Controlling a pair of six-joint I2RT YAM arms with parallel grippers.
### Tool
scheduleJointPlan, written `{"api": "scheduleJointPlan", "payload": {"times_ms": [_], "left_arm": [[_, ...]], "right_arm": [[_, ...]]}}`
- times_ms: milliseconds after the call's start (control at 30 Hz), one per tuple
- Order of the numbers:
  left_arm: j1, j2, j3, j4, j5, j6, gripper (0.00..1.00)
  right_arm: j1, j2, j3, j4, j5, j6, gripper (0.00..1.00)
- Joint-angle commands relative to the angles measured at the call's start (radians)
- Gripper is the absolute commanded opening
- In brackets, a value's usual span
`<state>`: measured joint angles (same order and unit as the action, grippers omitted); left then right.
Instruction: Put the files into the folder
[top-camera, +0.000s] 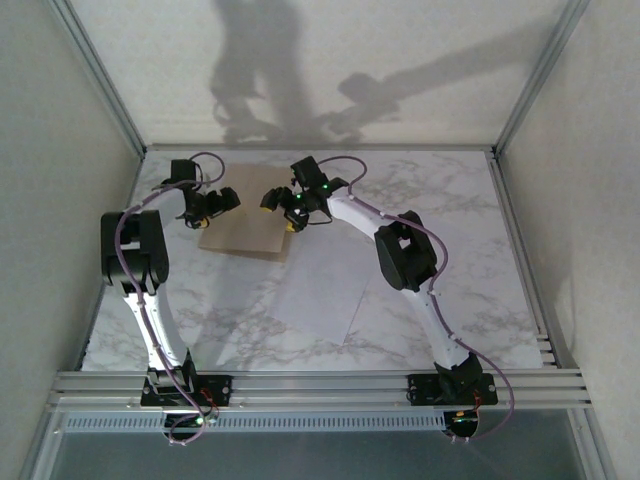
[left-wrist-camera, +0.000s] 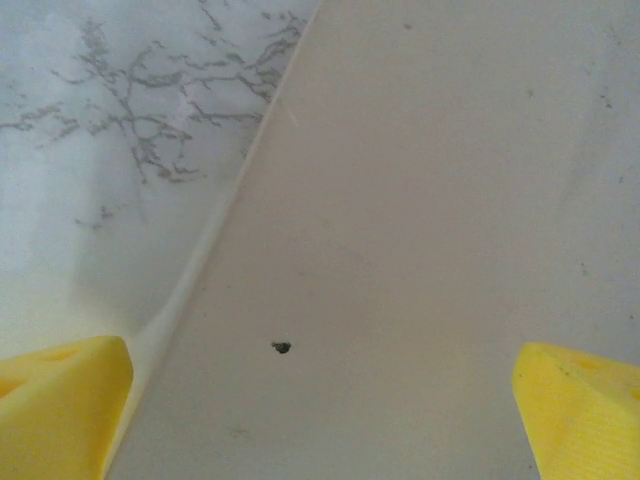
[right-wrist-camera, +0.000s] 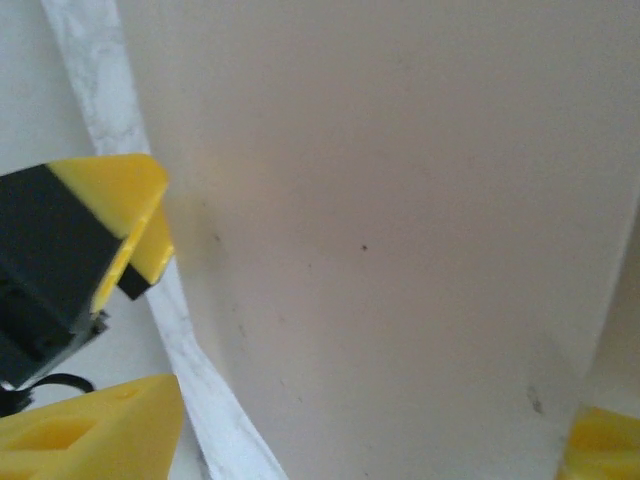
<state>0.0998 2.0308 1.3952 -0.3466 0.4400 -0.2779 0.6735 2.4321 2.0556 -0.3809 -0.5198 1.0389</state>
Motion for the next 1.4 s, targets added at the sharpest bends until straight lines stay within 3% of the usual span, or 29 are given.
{"api": "scheduleJointPlan", "payload": {"times_ms": [0, 467, 667, 700, 933, 1100, 1367], "left_arm": [[-0.008, -0.074, -0.019, -0.023, 0.051, -0.015, 0.97], [-0.007, -0.140, -0.116, 0.023, 0.164, -0.058, 0.97], [-0.011, -0.178, -0.173, 0.045, 0.198, -0.071, 0.97], [-0.012, -0.187, -0.186, 0.051, 0.203, -0.074, 0.97], [-0.030, -0.270, -0.272, 0.060, 0.208, -0.073, 0.97], [-0.055, -0.353, -0.322, 0.051, 0.176, -0.058, 0.97], [-0.126, -0.474, -0.383, 0.029, 0.129, -0.067, 0.97]], "right_arm": [[-0.001, -0.096, -0.025, 0.056, -0.044, 0.027, 0.71], [-0.004, -0.178, -0.080, -0.005, -0.003, -0.045, 0.51], [-0.004, -0.206, -0.112, -0.018, 0.002, -0.066, 0.37], [-0.004, -0.212, -0.123, -0.015, 0.002, -0.067, 0.30], [-0.005, -0.272, -0.188, -0.037, 0.029, -0.102, 0.07], [0.001, -0.324, -0.237, -0.043, 0.046, -0.120, 0.00], [0.002, -0.431, -0.326, -0.102, 0.089, -0.160, 0.00]]}}
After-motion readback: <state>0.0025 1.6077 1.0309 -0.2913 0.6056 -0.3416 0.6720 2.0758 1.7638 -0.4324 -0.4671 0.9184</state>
